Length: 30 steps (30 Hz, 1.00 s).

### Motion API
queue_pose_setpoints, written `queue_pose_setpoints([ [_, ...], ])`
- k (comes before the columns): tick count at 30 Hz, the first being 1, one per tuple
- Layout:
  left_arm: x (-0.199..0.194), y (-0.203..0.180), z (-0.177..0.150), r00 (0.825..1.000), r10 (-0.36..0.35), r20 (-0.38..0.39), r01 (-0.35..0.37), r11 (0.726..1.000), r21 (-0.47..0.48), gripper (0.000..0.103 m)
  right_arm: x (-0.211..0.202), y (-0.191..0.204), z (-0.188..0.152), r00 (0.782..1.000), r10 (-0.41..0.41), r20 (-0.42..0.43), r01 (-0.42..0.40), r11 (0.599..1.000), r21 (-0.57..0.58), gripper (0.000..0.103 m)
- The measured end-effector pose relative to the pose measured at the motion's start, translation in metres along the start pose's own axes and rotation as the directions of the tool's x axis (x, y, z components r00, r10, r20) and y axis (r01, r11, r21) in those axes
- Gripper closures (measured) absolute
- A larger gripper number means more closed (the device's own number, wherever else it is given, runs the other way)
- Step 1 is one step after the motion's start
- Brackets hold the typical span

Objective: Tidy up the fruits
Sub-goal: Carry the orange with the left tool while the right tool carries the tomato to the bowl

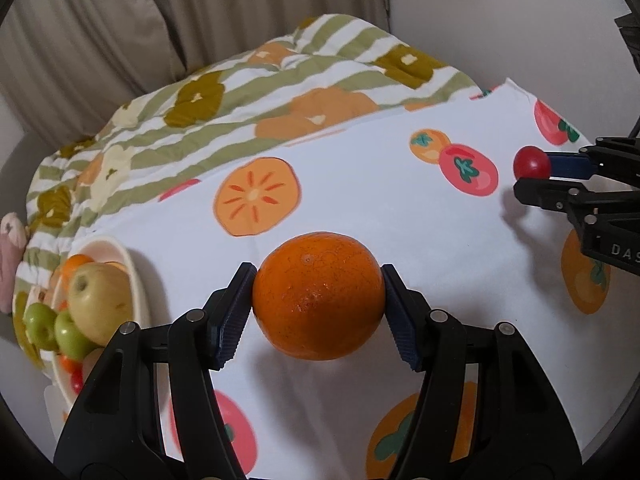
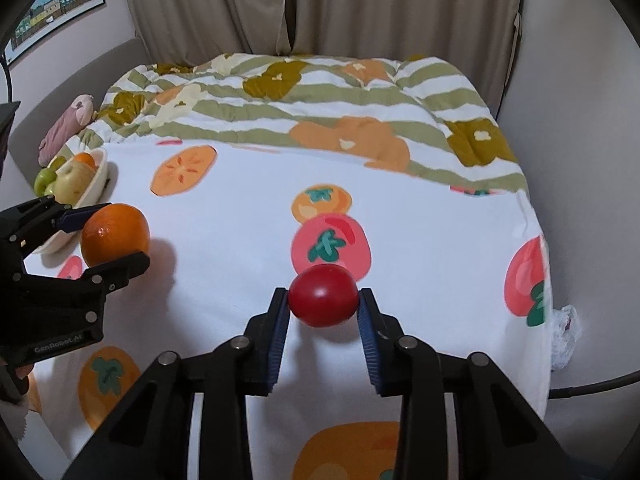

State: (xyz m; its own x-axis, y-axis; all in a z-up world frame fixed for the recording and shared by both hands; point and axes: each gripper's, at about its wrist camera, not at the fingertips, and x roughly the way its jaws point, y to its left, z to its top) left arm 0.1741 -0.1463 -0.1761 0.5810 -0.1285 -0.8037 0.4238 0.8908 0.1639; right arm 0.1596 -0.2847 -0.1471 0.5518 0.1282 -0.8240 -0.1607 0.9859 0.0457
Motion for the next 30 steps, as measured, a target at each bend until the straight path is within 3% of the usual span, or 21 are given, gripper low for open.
queue_pose_setpoints([
  [10, -0.051, 0.045, -0.003, 0.998, 0.034, 0.051, -0.029, 0.995, -0.091, 0.036, -0.050, 0.046, 0.028, 0.997, 0.034, 0.076, -0.030, 0.998, -0.054, 0.071],
  [17, -0.088, 0.098, -0.016, 0.994, 0.085, 0.075, -0.072, 0.986, -0.153, 0.036, -0.072, 0.097, 0.045, 0.991, 0.083, 0.106, -0.075, 0.994, -0.081, 0.071],
  [30, -0.107, 0.200, -0.064, 0.987, 0.157, 0.032, -0.146, 0.964, -0.224, 0.036, -0.065, 0.209, 0.067, 0.979, 0.176, 0.102, -0.160, 0.975, -0.153, 0.071],
])
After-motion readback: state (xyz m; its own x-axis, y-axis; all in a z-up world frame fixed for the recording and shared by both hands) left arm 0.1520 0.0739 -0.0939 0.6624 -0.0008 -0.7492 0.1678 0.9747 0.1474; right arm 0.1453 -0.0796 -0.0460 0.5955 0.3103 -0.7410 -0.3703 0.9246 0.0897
